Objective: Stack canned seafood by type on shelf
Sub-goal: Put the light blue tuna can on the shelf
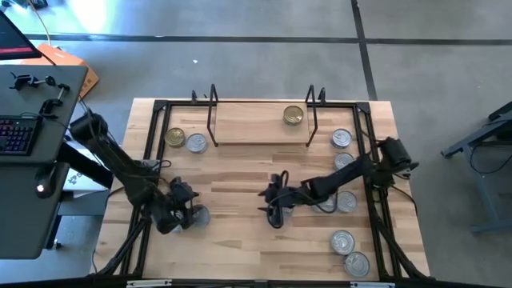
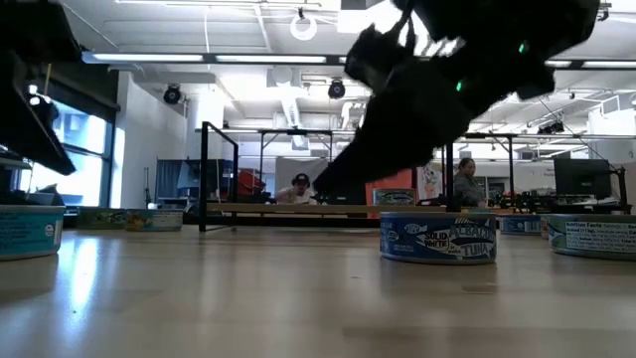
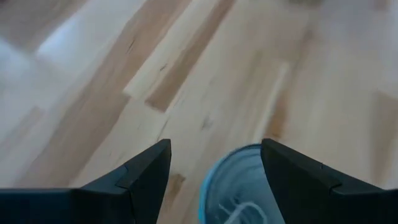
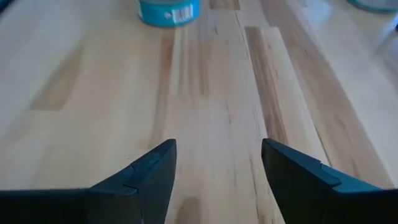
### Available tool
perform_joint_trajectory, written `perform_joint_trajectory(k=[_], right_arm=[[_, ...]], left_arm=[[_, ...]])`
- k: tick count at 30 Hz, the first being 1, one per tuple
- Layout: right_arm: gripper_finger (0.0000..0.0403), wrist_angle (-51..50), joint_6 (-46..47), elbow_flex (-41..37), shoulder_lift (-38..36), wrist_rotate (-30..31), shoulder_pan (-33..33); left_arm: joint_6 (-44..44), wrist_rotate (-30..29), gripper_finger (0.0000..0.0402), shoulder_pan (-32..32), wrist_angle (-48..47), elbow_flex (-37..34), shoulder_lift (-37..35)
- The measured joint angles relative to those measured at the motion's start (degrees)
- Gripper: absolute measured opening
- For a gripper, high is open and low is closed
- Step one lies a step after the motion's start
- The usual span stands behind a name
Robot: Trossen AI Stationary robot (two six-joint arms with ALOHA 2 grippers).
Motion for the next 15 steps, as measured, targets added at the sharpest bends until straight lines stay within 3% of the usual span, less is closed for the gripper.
perform_joint_trajectory(k=[5, 8, 11, 15], right_arm=[[0.0229, 4.73, -3.22, -0.02, 3.07, -0.52, -2.02], [0.0229, 5.78, -6.4, -0.02, 3.32, -0.92, -3.51], [0.0229, 5.97, -6.72, -0.02, 3.32, -1.38, -5.14], [0.0229, 5.55, -5.03, -0.02, 3.32, -1.45, -6.7]], left_arm=[[-2.65, 6.79, 0.024, 3.41, 0.02, 0.0, 5.48], [-2.85, 7.04, 0.024, 5.8, 1.11, 0.25, 8.01], [-3.34, 5.12, 0.024, 9.42, 1.36, 0.3, 9.15], [-6.14, -3.73, 0.024, 14.84, -0.07, -0.15, 8.45]])
